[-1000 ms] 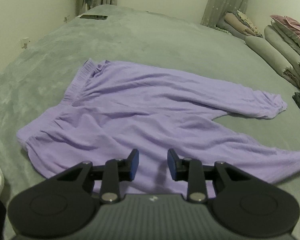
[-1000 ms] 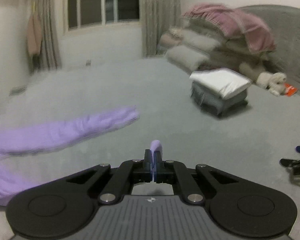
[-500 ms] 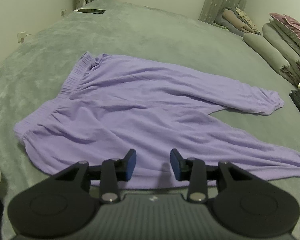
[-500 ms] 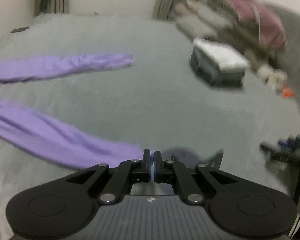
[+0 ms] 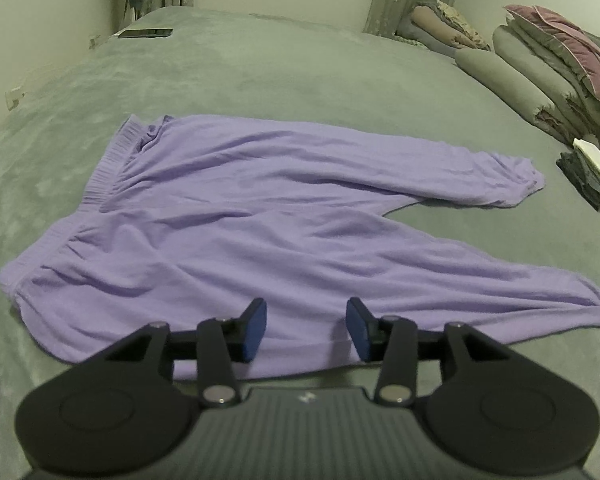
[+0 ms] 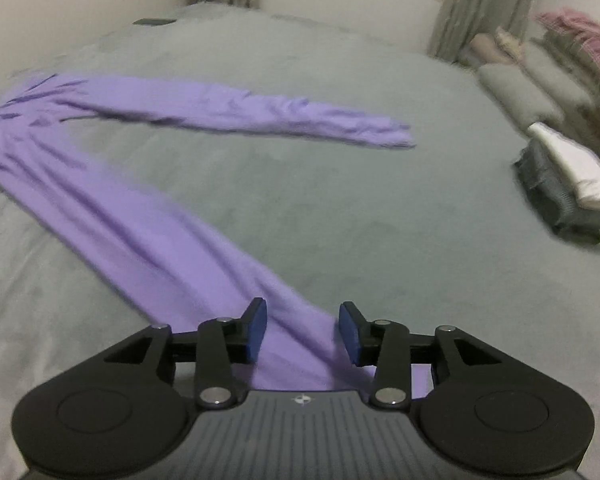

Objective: Fold clothes

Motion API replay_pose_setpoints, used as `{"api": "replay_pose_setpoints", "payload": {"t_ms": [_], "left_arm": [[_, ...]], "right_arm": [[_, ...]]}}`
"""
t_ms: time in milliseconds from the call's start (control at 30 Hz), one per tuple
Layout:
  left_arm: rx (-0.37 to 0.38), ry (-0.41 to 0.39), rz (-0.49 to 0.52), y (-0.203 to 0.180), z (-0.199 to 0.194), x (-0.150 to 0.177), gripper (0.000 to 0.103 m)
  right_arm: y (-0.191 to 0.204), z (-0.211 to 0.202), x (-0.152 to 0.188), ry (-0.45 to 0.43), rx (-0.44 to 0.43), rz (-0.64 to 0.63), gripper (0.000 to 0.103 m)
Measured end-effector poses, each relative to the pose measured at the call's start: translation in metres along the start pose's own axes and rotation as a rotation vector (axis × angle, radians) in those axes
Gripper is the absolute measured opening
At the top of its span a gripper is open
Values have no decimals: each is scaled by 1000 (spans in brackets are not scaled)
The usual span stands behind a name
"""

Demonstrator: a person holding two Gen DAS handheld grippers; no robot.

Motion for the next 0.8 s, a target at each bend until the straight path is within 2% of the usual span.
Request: {"api": "replay_pose_setpoints", "payload": {"t_ms": [67, 100, 133, 233, 367, 467, 533, 633, 800], "left_arm": [[-6, 7, 10, -1, 2, 1, 41], [-11, 8, 15, -2, 2, 1, 41], [-16, 9, 17, -2, 2, 1, 41], [-12, -1, 4, 2, -2, 1, 41], [-1, -6, -4, 5, -4, 1, 41], [4, -5, -1, 5, -4, 1, 41], [-3, -2, -4, 7, -4, 1, 41], [-26, 6, -17, 14, -3, 2, 42], [-83, -10, -164, 50, -15, 5, 42]], "right_arm": [[1, 4, 1, 9, -15, -3, 37], [0, 5, 1, 9, -18, -4, 29], [2, 6, -1, 11, -16, -8, 1], [12, 2, -10, -24, 82, -70, 2], [9, -14, -33, -143, 178, -37, 1], [6, -12, -43, -183, 282, -37, 1], [4, -5, -46, -176, 334, -55, 1], [2, 11, -45, -141, 365, -74, 1], [13, 38, -34, -103, 410, -153, 1]]}}
Point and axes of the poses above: each gripper's, at about its wrist camera, not at the fingertips, and z roughly the way its jaws point, y to its left, x to its underside, the point moved 5 cm from there along z, roughly the way its jaws point, and after that the axes turned 13 degrees about z, right-handed, at the moved point
